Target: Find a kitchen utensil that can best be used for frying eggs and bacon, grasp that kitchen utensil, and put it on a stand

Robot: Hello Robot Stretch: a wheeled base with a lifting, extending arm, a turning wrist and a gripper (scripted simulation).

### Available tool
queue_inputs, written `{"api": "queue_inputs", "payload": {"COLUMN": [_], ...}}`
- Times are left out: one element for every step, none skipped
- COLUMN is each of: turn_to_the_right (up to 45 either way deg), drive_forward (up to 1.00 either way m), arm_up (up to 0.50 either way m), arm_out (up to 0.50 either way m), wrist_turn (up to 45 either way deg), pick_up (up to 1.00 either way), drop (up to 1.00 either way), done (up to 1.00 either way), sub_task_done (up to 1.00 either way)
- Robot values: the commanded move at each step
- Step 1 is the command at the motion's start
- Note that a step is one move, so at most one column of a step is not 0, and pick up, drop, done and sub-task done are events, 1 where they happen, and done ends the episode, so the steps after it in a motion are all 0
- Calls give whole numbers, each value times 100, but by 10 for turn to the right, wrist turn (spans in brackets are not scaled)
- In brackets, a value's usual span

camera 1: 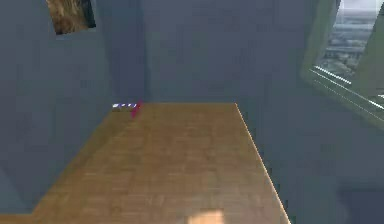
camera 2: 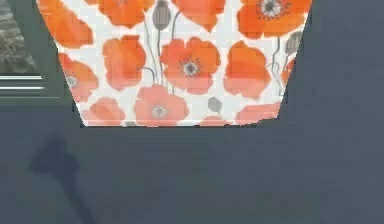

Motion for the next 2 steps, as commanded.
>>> {"api": "queue_inputs", "payload": {"turn_to_the_right": [-450, -450], "drive_forward": [0, 0], "arm_up": [0, 0], "arm_out": [0, 0], "wrist_turn": [0, 0], "pick_up": [0, 0], "drop": [0, 0], "done": [0, 0], "sub_task_done": [0, 0]}}
